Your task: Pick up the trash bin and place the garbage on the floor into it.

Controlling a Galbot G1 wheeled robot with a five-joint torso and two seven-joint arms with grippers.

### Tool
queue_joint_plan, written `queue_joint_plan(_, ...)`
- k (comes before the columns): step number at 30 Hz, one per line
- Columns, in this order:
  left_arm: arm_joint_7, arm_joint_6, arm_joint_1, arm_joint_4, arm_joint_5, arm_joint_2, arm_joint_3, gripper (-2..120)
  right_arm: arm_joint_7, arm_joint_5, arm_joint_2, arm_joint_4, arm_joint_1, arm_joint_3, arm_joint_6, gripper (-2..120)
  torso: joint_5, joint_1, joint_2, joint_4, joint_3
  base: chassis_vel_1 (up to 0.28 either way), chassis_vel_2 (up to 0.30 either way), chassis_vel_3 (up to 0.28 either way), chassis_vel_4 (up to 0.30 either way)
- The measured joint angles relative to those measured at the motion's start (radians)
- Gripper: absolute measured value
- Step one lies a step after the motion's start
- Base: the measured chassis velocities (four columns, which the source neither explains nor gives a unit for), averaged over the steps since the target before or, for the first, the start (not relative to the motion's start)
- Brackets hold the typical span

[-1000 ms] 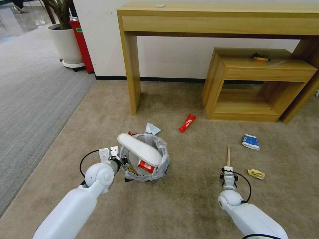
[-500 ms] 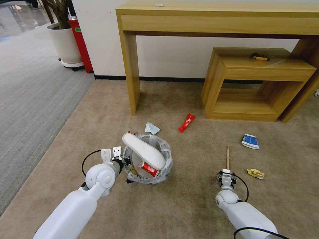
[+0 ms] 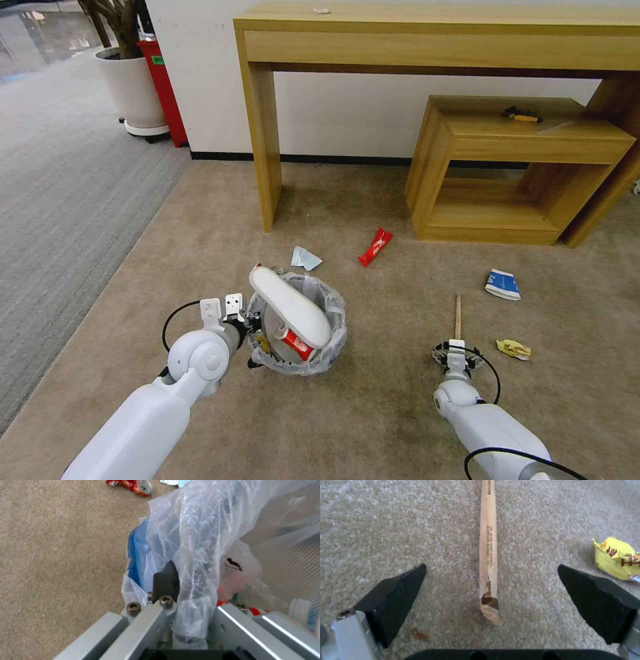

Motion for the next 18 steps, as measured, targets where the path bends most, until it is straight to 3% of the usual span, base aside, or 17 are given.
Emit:
queue_joint_plan(9,0.001,-0.002,0.008,-0.021,-0.005,0.001,-0.001,0,-0.026,0.016,0.021,-0.041,0.003,0.041,0.007,100,-0.0008,0.0,0.0,-0.0008,0.0,0.0,0.0,0.0,0.0)
queue_joint_plan(13,0.004,-0.007,0.016,-0.028,-0.006,0.012,-0.01,0,-0.034,0.007,0.032,-0.066,-0.006,0.075,0.013,89,-0.0006,0.0,0.001,0.0005,0.0,0.0,0.0,0.0,0.0)
queue_joint_plan(18,0.004,-0.008,0.009,-0.027,-0.006,0.007,-0.008,0,-0.035,0.002,0.027,-0.06,-0.024,0.083,0.019,80,0.0003,0.0,0.001,0.0005,0.0,0.0,0.0,0.0,0.0)
